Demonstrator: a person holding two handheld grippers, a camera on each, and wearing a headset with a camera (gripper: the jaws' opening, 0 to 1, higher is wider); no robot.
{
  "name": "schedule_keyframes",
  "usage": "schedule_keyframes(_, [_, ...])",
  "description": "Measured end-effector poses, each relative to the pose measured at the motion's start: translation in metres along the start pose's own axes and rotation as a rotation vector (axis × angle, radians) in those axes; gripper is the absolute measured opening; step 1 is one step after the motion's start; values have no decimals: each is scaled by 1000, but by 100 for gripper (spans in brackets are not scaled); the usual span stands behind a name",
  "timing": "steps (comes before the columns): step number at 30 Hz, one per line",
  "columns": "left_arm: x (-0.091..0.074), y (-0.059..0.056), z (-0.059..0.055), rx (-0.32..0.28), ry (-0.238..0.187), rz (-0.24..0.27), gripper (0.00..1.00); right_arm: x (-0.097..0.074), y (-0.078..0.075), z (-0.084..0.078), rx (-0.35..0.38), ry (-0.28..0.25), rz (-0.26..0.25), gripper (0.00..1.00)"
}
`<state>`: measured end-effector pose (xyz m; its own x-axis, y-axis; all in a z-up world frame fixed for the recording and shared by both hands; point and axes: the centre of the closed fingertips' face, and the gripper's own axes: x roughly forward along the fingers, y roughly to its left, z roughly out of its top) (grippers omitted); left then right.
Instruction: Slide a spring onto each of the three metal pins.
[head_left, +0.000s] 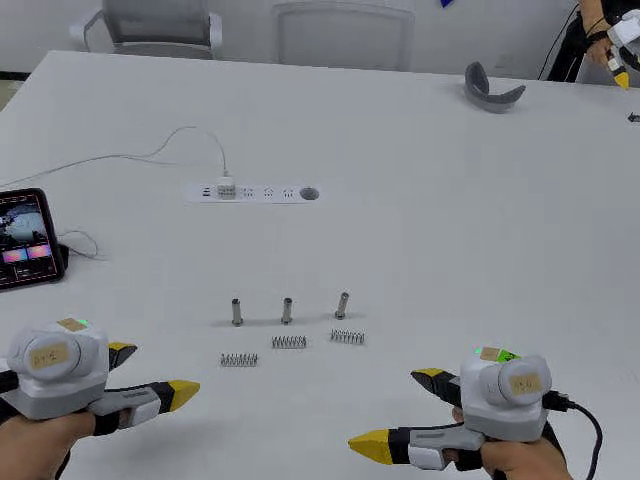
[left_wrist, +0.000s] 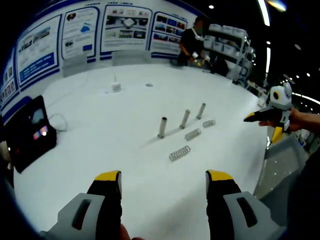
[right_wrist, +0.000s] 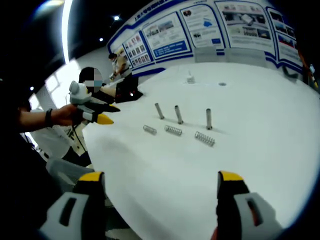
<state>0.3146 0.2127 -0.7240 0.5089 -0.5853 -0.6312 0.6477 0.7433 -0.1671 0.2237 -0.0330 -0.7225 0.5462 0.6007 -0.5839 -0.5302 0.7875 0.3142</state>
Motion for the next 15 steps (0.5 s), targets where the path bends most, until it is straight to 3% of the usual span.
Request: schedule_keyframes(15, [-9, 1, -7, -23, -17, -5, 80, 5, 3, 6, -9, 0, 8, 95])
